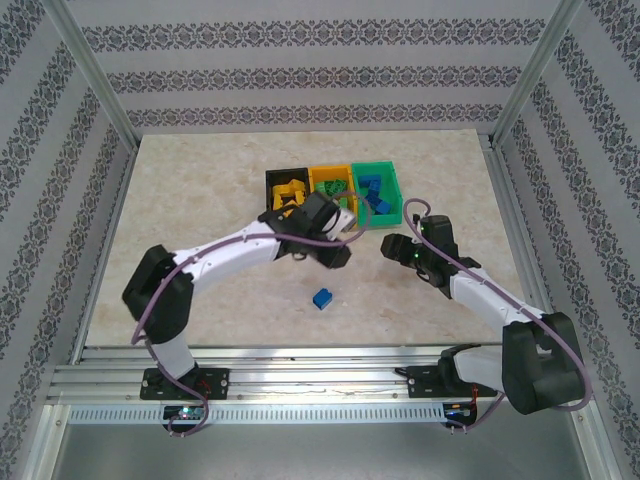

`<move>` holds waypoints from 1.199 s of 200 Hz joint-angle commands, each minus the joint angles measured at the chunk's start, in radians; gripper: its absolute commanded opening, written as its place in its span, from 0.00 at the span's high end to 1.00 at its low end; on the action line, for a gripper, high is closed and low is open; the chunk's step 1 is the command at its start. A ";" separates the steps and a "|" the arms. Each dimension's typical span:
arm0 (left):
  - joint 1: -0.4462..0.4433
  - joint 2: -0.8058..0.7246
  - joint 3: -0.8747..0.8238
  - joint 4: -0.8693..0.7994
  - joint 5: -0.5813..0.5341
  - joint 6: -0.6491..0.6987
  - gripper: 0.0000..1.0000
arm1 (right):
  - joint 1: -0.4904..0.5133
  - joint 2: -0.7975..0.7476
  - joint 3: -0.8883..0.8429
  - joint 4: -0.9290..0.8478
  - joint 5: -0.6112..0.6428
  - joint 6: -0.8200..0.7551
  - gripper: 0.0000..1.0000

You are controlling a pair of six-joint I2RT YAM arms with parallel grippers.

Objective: Sort the legos into containers by color
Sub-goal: Pick up the lego from the middle-left of the table, then place the lego in the container.

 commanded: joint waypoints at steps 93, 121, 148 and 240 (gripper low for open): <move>0.103 0.661 1.104 -0.374 0.035 0.046 0.70 | -0.020 -0.240 -0.178 -0.025 -0.035 0.050 0.37; 0.132 0.786 1.253 -0.344 0.066 -0.037 0.37 | 0.007 -0.284 -0.187 -0.056 -0.044 0.062 0.37; 0.157 0.793 1.242 -0.313 0.116 -0.107 0.27 | 0.084 -0.311 -0.180 -0.110 0.025 0.060 0.37; 0.166 0.246 0.462 0.024 0.082 -0.102 0.25 | 0.297 -0.114 -0.141 -0.015 0.071 0.112 0.37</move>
